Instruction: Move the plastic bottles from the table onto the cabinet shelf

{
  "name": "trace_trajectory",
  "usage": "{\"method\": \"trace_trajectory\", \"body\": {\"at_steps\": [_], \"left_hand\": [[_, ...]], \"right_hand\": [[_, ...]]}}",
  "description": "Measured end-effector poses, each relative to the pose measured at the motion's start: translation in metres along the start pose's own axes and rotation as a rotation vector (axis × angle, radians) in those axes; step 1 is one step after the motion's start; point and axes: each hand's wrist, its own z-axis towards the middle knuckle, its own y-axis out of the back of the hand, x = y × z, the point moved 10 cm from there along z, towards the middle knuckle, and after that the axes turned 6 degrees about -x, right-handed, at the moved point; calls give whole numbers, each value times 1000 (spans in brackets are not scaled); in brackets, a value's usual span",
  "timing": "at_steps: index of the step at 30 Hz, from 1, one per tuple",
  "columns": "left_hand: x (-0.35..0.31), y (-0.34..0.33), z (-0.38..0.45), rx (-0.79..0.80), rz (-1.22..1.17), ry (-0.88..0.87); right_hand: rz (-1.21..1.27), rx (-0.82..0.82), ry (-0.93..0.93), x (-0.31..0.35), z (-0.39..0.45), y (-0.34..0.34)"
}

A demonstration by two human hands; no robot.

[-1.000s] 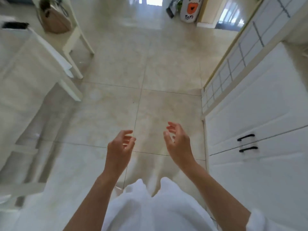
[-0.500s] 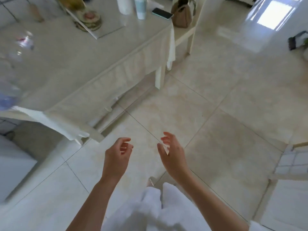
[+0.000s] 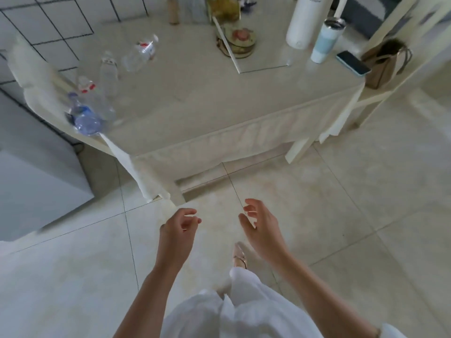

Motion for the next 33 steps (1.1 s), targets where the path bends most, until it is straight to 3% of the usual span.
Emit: {"method": "trace_trajectory", "body": {"at_steps": [12,33], "left_hand": [[-56,6,140,-155,-9,61],[-43,142,434,-212,59,149]], "right_hand": [[-51,160,166,91,178,-21],[-20,225,89,250,399,-185]]}}
